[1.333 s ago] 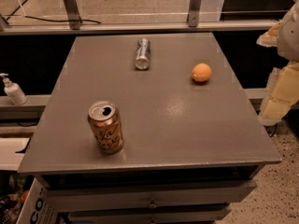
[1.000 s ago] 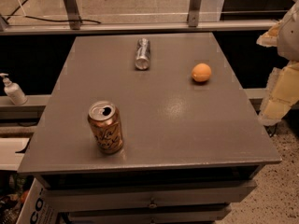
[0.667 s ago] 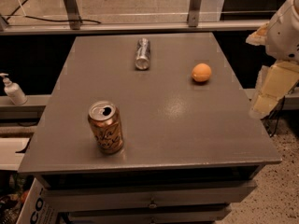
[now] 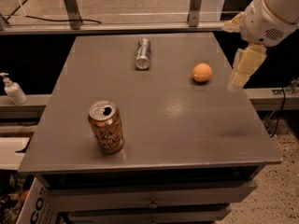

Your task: Move redbull can near orange can

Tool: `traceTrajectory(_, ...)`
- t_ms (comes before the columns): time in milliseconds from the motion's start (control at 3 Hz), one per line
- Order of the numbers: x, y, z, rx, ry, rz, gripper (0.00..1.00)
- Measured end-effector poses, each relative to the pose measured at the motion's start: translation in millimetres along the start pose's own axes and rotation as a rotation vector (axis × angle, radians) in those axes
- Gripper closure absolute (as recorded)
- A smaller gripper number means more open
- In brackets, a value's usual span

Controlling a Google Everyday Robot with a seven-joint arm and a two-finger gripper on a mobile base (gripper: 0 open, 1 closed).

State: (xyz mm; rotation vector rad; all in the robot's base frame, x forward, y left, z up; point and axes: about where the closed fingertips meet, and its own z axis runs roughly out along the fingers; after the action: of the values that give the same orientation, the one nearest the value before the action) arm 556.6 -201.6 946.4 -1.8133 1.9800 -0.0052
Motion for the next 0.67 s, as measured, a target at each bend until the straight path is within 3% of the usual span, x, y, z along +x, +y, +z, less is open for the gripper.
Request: traceTrajectory(667,-43,-74,39,0.03,-0.087,-0.199,0.0)
